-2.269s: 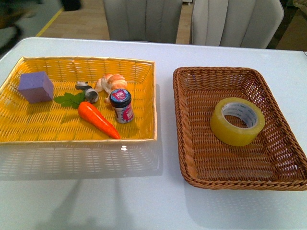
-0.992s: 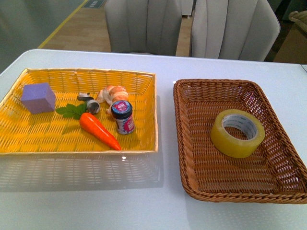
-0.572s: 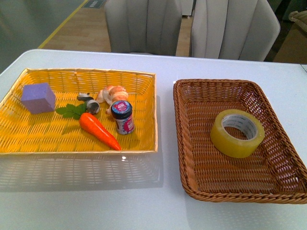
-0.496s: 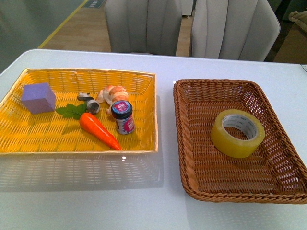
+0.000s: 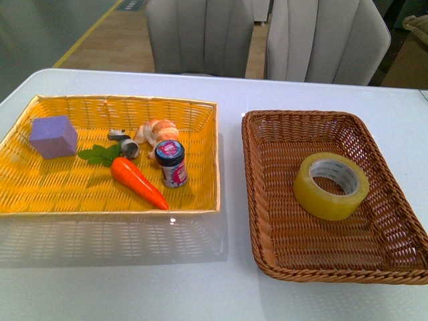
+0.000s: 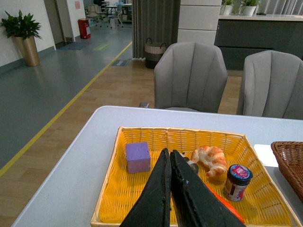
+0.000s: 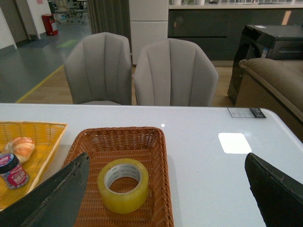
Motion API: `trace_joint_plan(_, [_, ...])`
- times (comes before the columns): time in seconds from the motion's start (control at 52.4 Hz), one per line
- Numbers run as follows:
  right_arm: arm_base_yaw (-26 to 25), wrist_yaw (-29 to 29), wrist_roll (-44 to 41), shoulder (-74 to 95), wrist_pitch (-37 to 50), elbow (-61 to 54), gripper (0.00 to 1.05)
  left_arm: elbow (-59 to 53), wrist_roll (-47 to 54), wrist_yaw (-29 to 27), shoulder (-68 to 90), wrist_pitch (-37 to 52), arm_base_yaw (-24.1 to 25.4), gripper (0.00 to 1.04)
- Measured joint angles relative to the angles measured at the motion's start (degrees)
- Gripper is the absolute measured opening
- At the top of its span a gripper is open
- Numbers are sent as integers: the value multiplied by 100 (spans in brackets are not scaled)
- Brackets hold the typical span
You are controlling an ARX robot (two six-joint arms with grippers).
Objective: Move tape to another basket
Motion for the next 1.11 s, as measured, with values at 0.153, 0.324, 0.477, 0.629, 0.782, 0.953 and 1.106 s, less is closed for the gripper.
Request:
trace_joint_plan(0.153, [0,-2,0,0,0,0,96,2,2,0,-944,-1014,0,2])
trace_joint_plan(0.324, [0,-2,2,0,-2,0,96,2,2,0,-953,-1051,0,2])
trace_joint_plan(0.477, [0,0,0,0,-2,0,96,2,2,-2,-955,-1049,0,2])
trace_joint_plan(0.629, [0,0,0,0,-2,0,96,2,2,-2,-955,-1049,0,30])
trace_joint_plan(0.782, [0,0,0,0,-2,0,96,2,2,-2,-955,-1049,0,62])
trace_joint_plan(0.953, [0,0,0,0,-2,0,96,2,4,-2,-955,-1049,0,97])
trace_joint_plan(1.106, [0,0,0,0,-2,0,96,2,15,0,-955,-1049,0,96])
